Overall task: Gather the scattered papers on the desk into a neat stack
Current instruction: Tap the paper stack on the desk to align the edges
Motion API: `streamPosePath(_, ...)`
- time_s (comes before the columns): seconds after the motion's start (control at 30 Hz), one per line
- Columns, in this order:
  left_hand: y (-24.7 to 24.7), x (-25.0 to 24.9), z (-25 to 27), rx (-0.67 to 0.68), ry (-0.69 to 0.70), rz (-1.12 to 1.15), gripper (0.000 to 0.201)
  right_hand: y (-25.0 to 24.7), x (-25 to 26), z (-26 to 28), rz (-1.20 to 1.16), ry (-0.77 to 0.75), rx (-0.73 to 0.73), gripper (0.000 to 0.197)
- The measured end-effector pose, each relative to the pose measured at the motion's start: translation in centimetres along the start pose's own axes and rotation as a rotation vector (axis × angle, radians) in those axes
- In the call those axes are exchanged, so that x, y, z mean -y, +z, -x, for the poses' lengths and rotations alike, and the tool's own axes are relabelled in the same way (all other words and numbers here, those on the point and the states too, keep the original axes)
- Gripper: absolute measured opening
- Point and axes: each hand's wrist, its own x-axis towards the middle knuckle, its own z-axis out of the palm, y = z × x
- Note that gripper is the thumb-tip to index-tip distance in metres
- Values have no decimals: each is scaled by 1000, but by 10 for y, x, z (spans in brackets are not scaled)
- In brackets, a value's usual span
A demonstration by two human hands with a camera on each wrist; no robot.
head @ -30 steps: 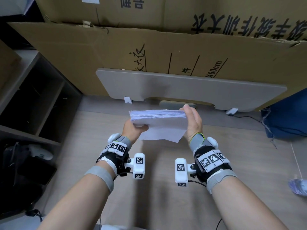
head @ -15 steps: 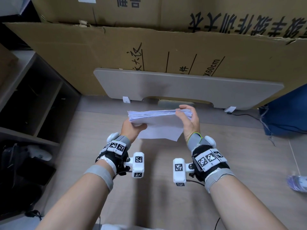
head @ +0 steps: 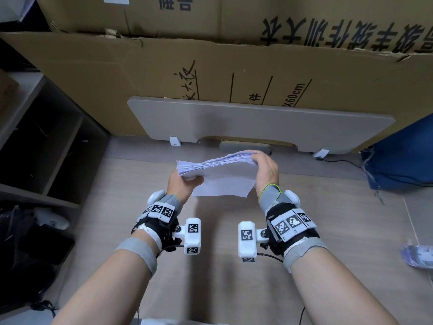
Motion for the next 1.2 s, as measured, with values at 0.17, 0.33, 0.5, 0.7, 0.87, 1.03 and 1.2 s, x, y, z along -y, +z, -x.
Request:
streamPosePath(0.17, 0, -2, 1, 2, 1, -11, 25, -3, -1, -2, -45, 87, 20, 42)
streamPosePath(0.33, -1, -2, 2, -2, -25, -3, 24, -5, 0, -6, -66, 155, 5, 52)
streamPosePath(0.5, -2, -2, 3, 0, -15, -20, 26, -6, 3, -3, -46, 185, -9, 51)
streamPosePath(0.7, -2, -5, 4, -3, -15, -11, 30, -4, 5, -3, -53, 221, -31, 51)
streamPosePath(0.87, -1, -5, 4, 4, 1, -10, 31, -6, 6, -3, -87, 250, -25, 50)
streamPosePath(1.03, -2, -5, 3, 3, -6, -14, 31, -7, 10, -1, -121, 257, 2, 50)
streamPosePath(1.2, -2, -2, 2, -2, -29, -2, 26, -5, 11, 0, -47, 211, -22, 47)
